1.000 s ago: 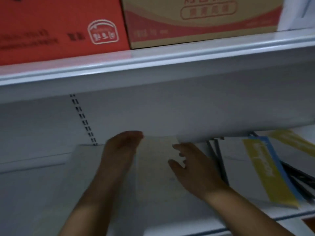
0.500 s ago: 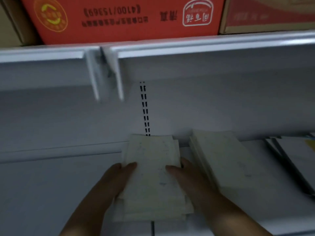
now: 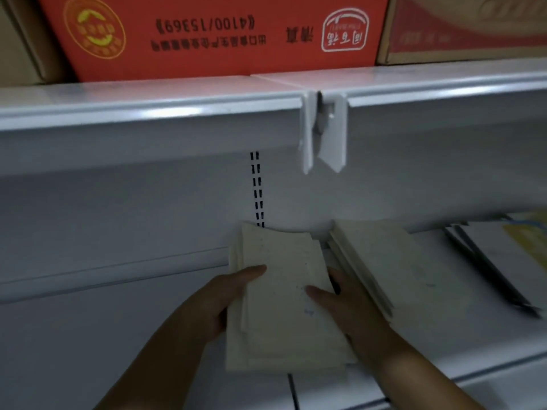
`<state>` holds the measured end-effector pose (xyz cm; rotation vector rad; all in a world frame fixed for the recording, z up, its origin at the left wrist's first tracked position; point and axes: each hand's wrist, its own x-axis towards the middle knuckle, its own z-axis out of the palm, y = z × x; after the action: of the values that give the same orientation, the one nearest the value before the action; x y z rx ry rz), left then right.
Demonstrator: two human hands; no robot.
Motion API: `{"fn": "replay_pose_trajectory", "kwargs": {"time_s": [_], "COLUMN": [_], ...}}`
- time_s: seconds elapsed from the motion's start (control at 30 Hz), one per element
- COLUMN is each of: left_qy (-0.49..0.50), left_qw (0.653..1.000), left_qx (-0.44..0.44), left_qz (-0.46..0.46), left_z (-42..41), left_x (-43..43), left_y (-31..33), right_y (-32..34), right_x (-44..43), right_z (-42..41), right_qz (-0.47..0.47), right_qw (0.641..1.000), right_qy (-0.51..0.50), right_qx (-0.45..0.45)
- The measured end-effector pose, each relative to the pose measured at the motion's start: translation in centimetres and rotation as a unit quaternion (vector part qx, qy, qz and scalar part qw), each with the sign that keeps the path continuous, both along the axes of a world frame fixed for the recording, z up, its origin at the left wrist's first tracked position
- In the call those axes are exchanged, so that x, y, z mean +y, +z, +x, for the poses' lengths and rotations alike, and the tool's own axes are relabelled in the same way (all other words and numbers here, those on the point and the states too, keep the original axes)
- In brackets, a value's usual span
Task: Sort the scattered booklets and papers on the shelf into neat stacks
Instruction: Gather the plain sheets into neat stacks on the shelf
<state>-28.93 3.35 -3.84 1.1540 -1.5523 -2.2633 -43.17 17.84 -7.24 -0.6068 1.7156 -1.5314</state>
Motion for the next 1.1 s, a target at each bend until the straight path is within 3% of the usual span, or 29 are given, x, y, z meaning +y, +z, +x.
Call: {"fn": "replay_pose_trajectory", "kwargs": {"time_s": [0.17,0.33,0.5,0.73,1.1], "left_qy": [0.047,0.079,0.09,0.058,0.025], "left_qw": [0.997,0.975,0.944,0.93,0.948], "left_qx": [0.045,0.151,0.222,0.205,0.18], "left_qz": [-0.042,-0.146,-0.228,-0.299,-0.26], "left_z": [-0.5,1.8,6.3,11.5,15.7], "left_x": [1.7,3.4,2.0,-2.1,-5.7], "left_y": [-0.4,0.5,2.2,3.4,-0.5], "right_y": [0.5,3.6,4.8,4.4,2.7], "right_x": [0.3,-0.2,-1.9,-6.6,-7.4], "right_z": [-1.5,-1.1,2.1,7.6,12.4], "right_qz": [0.024,0.036,-0.077,-0.182,-0.173], "right_qw": [0.999,0.996,0.989,0.978,0.973], "right_qy": [-0.01,0.068,0.041,0.021,0.014], "right_qx": [-0.025,-0.036,0.118,0.104,0.156]}}
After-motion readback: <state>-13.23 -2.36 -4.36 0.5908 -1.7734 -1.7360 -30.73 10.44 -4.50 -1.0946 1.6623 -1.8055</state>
